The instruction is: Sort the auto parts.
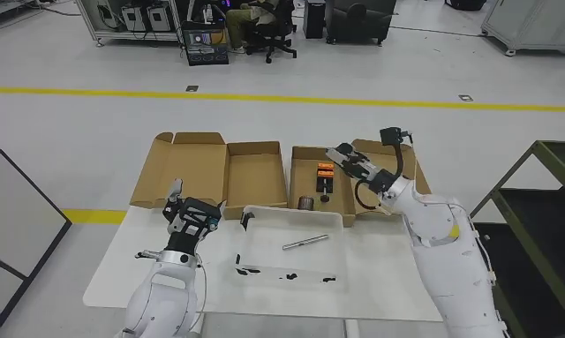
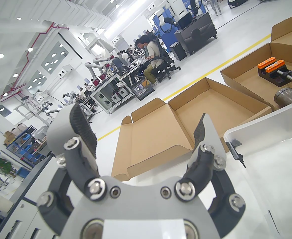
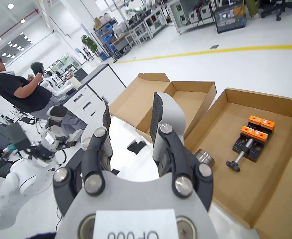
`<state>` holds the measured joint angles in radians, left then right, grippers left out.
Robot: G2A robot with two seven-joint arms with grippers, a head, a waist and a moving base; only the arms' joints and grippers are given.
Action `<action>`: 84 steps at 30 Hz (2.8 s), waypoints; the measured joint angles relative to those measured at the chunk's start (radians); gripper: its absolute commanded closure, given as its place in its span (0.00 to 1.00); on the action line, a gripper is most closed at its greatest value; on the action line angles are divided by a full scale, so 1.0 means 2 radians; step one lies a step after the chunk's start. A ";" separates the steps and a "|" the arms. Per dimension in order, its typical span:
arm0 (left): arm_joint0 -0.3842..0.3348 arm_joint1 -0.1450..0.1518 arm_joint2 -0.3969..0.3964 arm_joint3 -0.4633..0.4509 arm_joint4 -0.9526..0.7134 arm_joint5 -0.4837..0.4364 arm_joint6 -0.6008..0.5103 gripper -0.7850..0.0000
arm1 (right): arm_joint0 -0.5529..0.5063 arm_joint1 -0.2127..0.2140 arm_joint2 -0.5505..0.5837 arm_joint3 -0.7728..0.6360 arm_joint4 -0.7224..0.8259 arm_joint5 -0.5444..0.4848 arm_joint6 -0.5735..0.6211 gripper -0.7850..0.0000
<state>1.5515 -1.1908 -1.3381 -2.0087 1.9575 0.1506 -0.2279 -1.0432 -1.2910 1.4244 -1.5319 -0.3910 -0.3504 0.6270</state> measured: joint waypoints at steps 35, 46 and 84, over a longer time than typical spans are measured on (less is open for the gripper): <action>-0.100 -0.030 0.232 -0.006 0.227 -0.172 -0.153 0.00 | -0.043 0.016 0.081 0.033 0.062 0.028 -0.001 0.00; -0.125 -0.050 0.265 0.017 0.178 -0.149 -0.205 0.00 | -0.043 0.016 0.081 0.033 0.062 0.028 -0.001 0.00; -0.308 -0.076 0.242 0.275 -0.385 -0.325 -0.208 0.33 | -0.043 0.016 0.081 0.033 0.062 0.028 -0.001 0.00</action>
<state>0.9349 -1.3419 -0.8546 -1.4582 1.1883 -0.5003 -0.6448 -1.1288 -1.2580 1.5867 -1.4651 -0.2678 -0.2946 0.6253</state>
